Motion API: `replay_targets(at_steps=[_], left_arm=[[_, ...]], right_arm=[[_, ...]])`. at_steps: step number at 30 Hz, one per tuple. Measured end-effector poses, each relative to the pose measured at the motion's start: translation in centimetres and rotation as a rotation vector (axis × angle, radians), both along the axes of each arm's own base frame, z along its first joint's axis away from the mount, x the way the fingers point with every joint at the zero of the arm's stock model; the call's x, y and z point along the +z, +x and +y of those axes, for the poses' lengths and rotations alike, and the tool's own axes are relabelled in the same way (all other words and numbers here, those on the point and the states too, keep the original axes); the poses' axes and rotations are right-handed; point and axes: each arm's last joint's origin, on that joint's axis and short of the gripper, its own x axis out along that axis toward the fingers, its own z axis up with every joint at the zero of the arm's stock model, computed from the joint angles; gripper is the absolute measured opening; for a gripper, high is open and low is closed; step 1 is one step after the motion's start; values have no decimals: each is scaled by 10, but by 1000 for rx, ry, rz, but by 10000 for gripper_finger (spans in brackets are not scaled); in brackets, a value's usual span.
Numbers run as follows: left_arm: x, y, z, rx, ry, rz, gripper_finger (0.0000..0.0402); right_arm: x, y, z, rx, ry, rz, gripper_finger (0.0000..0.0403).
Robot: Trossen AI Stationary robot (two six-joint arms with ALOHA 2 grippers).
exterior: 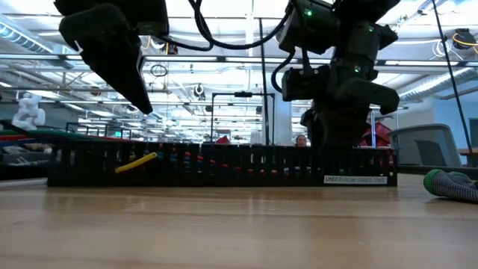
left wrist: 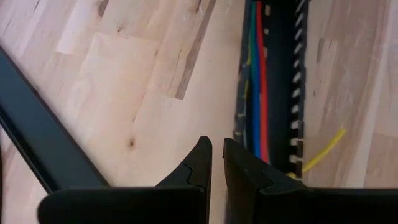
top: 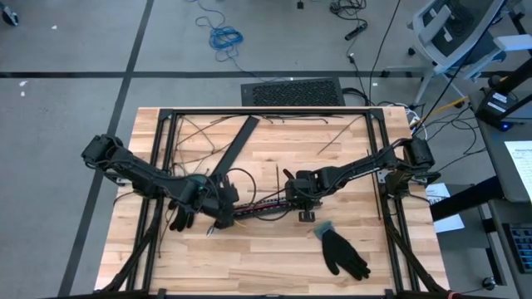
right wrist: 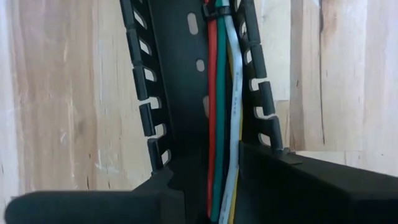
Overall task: Ziptie cables
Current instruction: Put the ziptied cable wires into the cable duct
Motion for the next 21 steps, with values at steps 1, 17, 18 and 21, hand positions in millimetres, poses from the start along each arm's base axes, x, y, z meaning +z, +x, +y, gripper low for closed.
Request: replay_targets(at_steps=[1, 17, 18, 21], left_arm=[[0, 0, 0, 1, 10, -3, 40], [-25, -14, -5, 14, 12, 16, 40], [-24, -14, -6, 14, 11, 13, 40], [-18, -10, -7, 11, -7, -5, 40]], right_arm=[[-1, 0, 0, 0, 1, -2, 98], [-2, 1, 0, -12, 12, -22, 40], [-2, 1, 0, -11, 12, -25, 39], [-2, 2, 0, -22, 17, -31, 37]])
